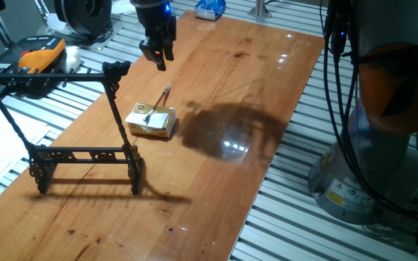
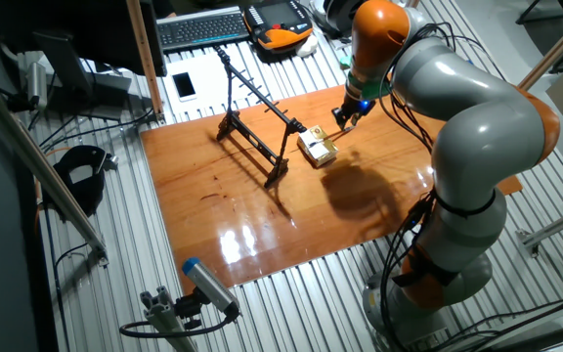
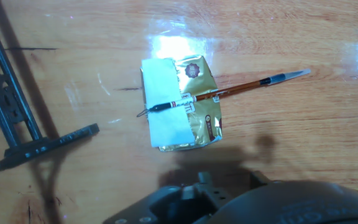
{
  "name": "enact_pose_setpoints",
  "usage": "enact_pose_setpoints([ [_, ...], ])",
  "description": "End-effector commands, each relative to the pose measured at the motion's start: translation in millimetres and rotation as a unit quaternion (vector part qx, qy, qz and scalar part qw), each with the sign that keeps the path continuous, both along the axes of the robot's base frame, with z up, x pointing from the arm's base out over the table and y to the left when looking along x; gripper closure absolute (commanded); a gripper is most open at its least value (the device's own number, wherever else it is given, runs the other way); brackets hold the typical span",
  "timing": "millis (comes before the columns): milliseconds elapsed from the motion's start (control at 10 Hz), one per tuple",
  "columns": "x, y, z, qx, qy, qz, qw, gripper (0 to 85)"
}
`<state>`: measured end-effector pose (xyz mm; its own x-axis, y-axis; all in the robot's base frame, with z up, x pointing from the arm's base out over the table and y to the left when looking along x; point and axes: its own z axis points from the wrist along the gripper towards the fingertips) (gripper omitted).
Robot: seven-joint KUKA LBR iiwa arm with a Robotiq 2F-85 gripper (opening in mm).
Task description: Place the brush on the pen rack
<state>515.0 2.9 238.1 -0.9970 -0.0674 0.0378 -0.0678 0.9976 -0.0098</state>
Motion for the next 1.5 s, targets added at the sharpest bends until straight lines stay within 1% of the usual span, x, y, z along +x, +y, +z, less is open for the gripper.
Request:
enact_pose_setpoints([
  [0,0.2,0.1,-0.2,0.0,0.0,0.0,1.0,85.0],
  [500,2.7,0.1,-3.8,0.002,0.0,0.0,1.0,85.0],
  [800,7.4,-0.7,-11.8,0.004,-0.003,-0.004,1.0,85.0],
  [1000,10.3,1.5,-16.4,0.001,-0.003,-0.008,1.0,85.0],
  [1300,13.2,2.1,-20.8,0.015,-0.019,-0.015,0.9996,85.0],
  [1400,15.6,2.4,-24.7,0.024,-0.021,-0.024,0.9992,85.0],
])
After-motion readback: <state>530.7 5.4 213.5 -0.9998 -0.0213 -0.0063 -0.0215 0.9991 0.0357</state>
